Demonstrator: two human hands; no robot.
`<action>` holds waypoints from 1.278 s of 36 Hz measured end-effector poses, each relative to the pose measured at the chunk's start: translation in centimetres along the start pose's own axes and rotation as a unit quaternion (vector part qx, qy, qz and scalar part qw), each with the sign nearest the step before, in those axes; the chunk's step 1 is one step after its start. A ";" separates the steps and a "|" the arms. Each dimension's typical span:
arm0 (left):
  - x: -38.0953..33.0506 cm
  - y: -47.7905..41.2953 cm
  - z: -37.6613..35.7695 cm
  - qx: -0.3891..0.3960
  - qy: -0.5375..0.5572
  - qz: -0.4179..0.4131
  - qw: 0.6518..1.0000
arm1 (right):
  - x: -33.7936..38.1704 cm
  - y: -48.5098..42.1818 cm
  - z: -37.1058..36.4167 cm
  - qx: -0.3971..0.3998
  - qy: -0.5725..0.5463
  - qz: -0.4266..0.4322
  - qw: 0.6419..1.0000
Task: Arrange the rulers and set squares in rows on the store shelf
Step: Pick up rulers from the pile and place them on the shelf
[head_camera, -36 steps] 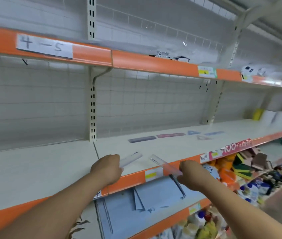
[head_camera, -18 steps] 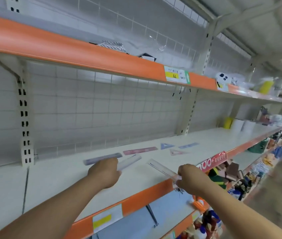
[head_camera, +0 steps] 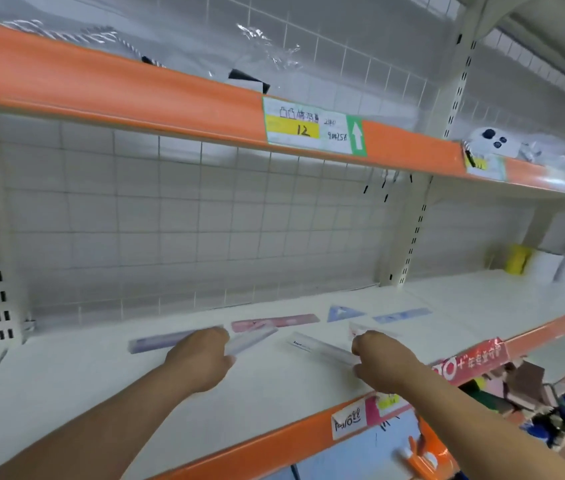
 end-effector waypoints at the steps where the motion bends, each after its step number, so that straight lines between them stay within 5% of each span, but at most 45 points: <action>1: -0.4 -0.1 -0.2 0.004 0.003 0.005 1.000 | -0.4 -0.8 -0.2 0.004 0.002 0.013 1.000; 21: -4.5 2.6 -4.1 0.059 -0.034 0.078 0.995 | -2.7 -6.8 -3.6 0.106 -0.035 0.311 0.944; 46: 3.1 7.3 -3.3 0.086 -0.051 0.204 0.974 | -0.4 -6.4 -3.9 0.132 -0.058 0.288 0.947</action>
Point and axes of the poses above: each hand's wrist, its own y-axis away from the middle knuckle, its own z-axis out of the back of the hand, x = y × z, the point moved 9 cm from there along -y, towards the middle knuckle, and after that the axes turned 4 degrees about -y, right-handed, at the moved point
